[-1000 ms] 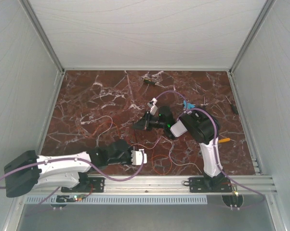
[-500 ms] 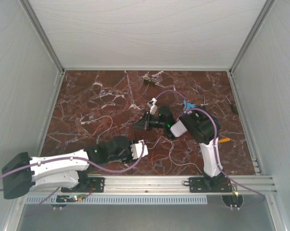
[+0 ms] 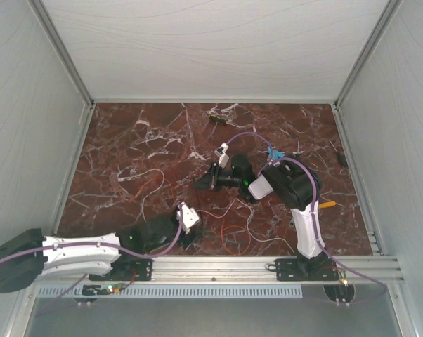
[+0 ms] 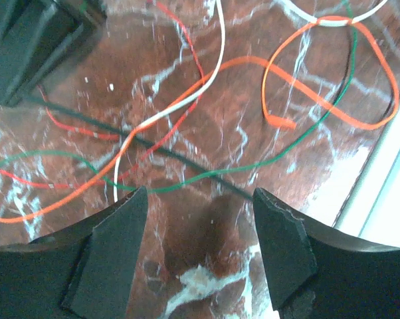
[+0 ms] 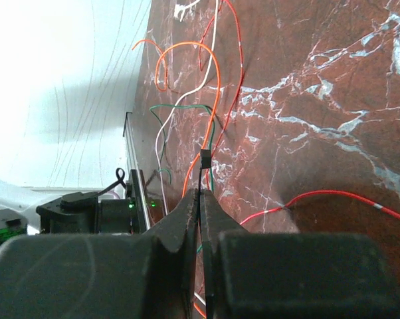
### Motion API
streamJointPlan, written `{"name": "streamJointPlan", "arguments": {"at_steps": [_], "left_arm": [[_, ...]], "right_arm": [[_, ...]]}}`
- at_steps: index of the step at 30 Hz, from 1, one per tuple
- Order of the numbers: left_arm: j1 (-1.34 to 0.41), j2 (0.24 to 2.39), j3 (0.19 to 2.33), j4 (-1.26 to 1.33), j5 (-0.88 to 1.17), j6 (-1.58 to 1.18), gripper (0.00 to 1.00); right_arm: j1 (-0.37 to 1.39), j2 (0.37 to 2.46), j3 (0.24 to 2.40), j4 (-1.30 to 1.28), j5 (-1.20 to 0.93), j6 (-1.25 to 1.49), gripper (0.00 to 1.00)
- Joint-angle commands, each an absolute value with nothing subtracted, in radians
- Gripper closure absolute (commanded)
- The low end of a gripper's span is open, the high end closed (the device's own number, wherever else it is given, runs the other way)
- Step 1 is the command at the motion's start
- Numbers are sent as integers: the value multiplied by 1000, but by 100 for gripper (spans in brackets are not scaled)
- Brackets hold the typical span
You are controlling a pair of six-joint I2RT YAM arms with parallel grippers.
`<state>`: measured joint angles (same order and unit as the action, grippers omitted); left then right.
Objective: Zip-tie the wires
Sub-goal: Tie the cable at the center of the board.
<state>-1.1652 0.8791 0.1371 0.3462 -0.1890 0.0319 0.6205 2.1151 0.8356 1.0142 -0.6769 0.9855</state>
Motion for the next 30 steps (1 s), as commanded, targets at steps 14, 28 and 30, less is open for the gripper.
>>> {"name": "streamJointPlan", "arguments": {"at_steps": [14, 28, 30], "left_arm": [[-1169, 826, -12, 680, -66, 127, 37], [-1169, 1103, -36, 945, -65, 120, 51], [-1169, 1119, -44, 990, -2, 142, 49]], "right_arm": [[477, 2081, 959, 518, -969, 760, 100], [495, 2087, 770, 1038, -965, 1107, 100], [503, 2110, 765, 1138, -943, 1175, 100]]}}
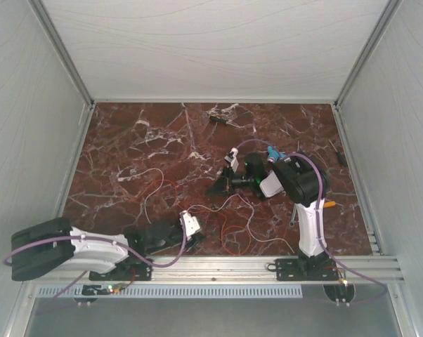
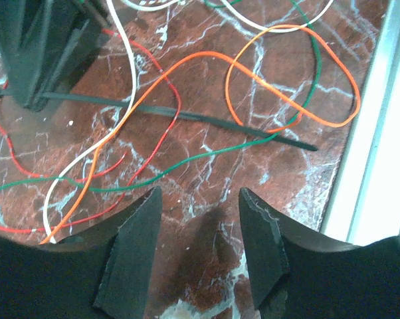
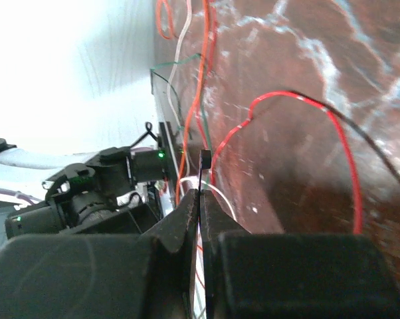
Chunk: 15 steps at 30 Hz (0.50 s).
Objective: Zip-tie the wires
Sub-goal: Tie the cable at the center of the board.
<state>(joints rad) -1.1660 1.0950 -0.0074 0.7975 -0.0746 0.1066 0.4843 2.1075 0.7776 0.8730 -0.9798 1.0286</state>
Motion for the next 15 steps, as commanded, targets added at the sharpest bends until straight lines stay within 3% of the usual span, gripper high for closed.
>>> {"name": "streamJointPlan", "arguments": {"at_steps": [1, 8, 15], "left_arm": [[-1169, 1129, -52, 1022, 26, 158, 48], [-1172, 1219, -30, 1052, 83, 260, 44], [-1268, 1163, 9, 900, -45, 202, 47]], "right_arm": [[507, 2122, 765, 1179, -935, 1208, 100], [524, 2122, 742, 1204, -874, 1277, 100], [521, 1977, 740, 750, -775, 863, 100]]}}
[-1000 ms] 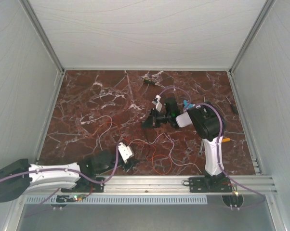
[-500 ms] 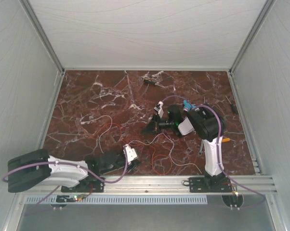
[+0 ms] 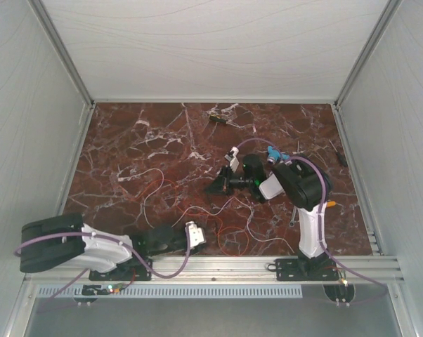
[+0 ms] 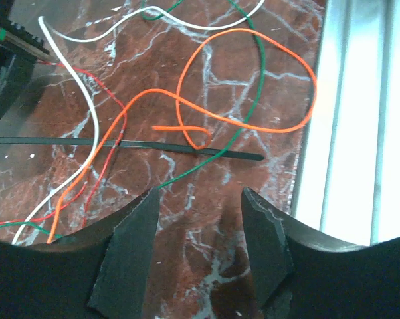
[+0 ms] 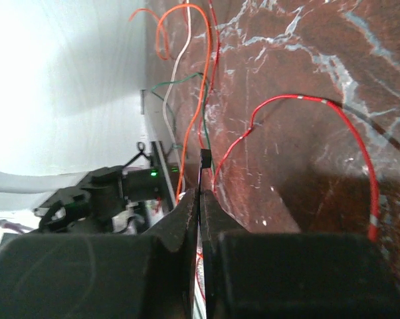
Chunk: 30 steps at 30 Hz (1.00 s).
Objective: Zip-tie the wires
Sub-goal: Tie the cable at the center of the board.
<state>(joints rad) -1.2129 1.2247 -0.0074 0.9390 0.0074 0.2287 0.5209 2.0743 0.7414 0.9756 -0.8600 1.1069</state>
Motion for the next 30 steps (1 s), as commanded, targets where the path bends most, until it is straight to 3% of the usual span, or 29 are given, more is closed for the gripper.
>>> {"name": "streamJointPlan", "arguments": {"at_steps": [1, 7, 18, 30], "left_arm": [[-1278, 1138, 17, 864, -50, 186, 50], [-1287, 1100, -45, 891, -174, 95, 56], [-1280, 1341, 12, 974, -274, 18, 70], [-1140, 1576, 56, 1232, -60, 122, 70]], "right_arm": [[519, 1967, 737, 733, -761, 836, 100], [510, 1958, 729, 689, -735, 793, 100], [511, 1966, 712, 730, -731, 811, 100], [512, 1966, 695, 736, -752, 834, 100]]}}
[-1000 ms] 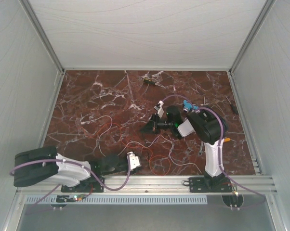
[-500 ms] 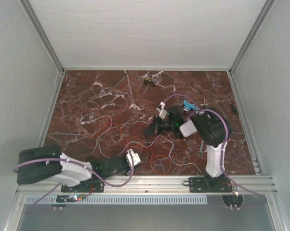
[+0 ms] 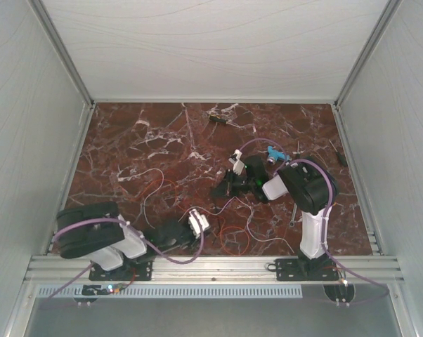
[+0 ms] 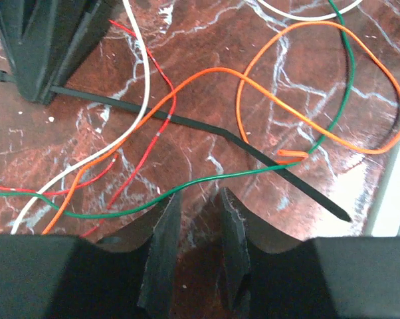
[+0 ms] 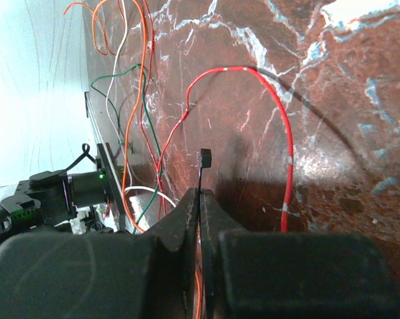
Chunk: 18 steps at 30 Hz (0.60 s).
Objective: Zip-tie the wires
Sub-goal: Tie the cable at the center of the board.
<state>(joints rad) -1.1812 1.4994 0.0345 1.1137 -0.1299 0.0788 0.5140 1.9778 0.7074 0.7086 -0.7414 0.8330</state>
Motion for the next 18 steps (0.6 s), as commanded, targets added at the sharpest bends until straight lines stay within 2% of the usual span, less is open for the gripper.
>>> {"name": "streamJointPlan", "arguments": {"at_steps": [1, 18], "left_arm": [[-1132, 1595, 69, 1250, -53, 134, 71], [-973, 1726, 256, 1256, 18, 151, 72]], "right_arm": [[512, 1966, 693, 737, -753, 833, 100], [477, 1955, 683, 726, -758, 853, 100]]}}
